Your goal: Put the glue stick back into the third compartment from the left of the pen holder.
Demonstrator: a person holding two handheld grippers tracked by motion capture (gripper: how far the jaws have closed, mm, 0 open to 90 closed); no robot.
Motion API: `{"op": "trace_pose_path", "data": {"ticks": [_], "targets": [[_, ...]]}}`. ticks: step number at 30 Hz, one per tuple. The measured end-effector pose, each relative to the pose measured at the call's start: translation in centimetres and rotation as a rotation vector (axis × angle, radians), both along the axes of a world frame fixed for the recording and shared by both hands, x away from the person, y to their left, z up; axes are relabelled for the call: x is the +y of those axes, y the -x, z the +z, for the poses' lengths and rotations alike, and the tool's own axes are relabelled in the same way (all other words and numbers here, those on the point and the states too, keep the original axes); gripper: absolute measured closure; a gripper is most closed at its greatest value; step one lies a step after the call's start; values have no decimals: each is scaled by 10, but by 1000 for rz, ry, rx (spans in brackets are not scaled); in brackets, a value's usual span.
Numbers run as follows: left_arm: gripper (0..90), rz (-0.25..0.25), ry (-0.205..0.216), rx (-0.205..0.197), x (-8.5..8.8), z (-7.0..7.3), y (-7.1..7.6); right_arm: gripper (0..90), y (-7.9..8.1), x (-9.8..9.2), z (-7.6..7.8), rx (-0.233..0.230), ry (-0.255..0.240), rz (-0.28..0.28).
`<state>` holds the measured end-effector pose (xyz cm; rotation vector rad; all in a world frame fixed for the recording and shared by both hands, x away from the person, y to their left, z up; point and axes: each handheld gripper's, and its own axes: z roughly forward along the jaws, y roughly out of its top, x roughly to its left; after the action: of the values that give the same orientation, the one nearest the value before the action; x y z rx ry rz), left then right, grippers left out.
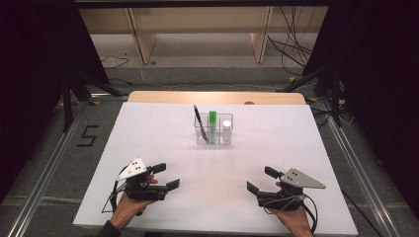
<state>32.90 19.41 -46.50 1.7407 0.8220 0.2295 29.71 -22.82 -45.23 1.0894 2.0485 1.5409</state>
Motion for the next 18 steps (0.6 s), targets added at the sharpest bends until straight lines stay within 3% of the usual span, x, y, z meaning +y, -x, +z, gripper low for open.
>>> {"op": "trace_pose_path", "data": {"ticks": [18], "targets": [[152, -16, -11, -5, -1, 0, 0, 157, 7, -3, -9, 11, 12, -6]]}}
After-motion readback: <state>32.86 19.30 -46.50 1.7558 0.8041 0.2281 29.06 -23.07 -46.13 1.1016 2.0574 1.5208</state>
